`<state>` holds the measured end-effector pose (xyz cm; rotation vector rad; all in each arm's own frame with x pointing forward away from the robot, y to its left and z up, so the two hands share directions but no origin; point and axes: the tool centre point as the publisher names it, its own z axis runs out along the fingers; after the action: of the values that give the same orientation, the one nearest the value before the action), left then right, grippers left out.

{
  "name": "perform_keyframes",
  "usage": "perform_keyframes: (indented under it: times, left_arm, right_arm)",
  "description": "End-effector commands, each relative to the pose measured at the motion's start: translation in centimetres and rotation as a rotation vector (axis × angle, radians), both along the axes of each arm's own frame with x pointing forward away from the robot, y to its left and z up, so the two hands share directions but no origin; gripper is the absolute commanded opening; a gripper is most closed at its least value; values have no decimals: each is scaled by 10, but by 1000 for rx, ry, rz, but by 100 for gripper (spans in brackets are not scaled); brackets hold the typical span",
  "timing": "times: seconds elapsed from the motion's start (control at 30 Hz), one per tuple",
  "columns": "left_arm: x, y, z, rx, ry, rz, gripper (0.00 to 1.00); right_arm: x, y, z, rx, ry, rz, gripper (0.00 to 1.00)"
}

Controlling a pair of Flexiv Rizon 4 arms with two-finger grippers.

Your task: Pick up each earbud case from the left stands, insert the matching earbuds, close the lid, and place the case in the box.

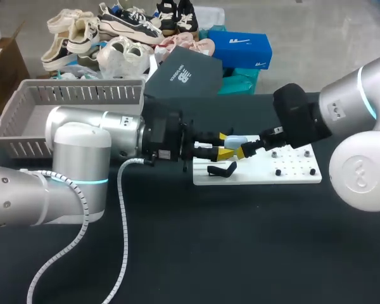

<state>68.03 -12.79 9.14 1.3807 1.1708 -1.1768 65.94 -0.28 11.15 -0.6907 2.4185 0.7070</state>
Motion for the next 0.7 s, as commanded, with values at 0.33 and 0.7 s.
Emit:
perform_keyframes:
  times: [0.33, 0.7]
  left_arm:
    - [0, 0, -1, -2, -1, 2, 0]
    - [0, 0, -1, -2, -1, 2, 0]
  right_arm:
    - [8, 3, -2, -31, -5, -27, 100]
    - [10, 2, -2, -35, -5, -31, 100]
